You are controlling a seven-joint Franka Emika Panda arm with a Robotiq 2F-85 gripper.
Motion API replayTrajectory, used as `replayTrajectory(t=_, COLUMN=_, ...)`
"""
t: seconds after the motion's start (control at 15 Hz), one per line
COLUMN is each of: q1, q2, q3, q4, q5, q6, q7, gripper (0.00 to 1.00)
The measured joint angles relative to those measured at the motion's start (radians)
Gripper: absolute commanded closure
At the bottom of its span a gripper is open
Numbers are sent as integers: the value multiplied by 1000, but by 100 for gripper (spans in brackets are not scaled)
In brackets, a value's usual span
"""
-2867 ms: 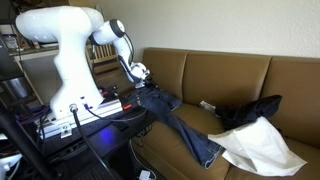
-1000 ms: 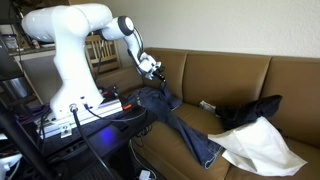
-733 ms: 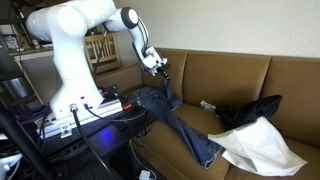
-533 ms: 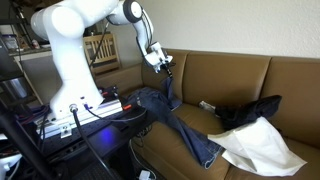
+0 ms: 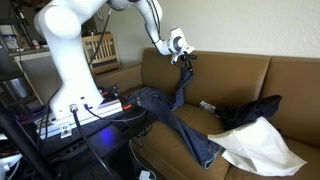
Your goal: Unfold the right leg of the denim trousers
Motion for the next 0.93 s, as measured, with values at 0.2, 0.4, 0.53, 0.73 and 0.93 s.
replayTrajectory(t=0.2, q1=-7, q2=-67, q3=-129, q4=-44, q5=122, q6=-2, q7=-18, gripper=100)
replayTrajectory(t=0.4, q1=-129, q2=-137, q3=-97, q4=-73, q5=202, q6=-2, q7=-167, gripper=98)
replayTrajectory(t=0.53, q1=-238, q2=-186, q3=-18, q4=-91, q5=201, q6=-2, q7=-251, gripper=98)
replayTrajectory(t=0.73, q1=-254, q2=-206, q3=0, q4=-105, q5=222, q6=-2, q7=-275, gripper=100)
replayTrajectory(t=0.93, q1=-210, q2=-176, q3=-86, q4=-81, q5=319, q6=-64, q7=-259, gripper=100)
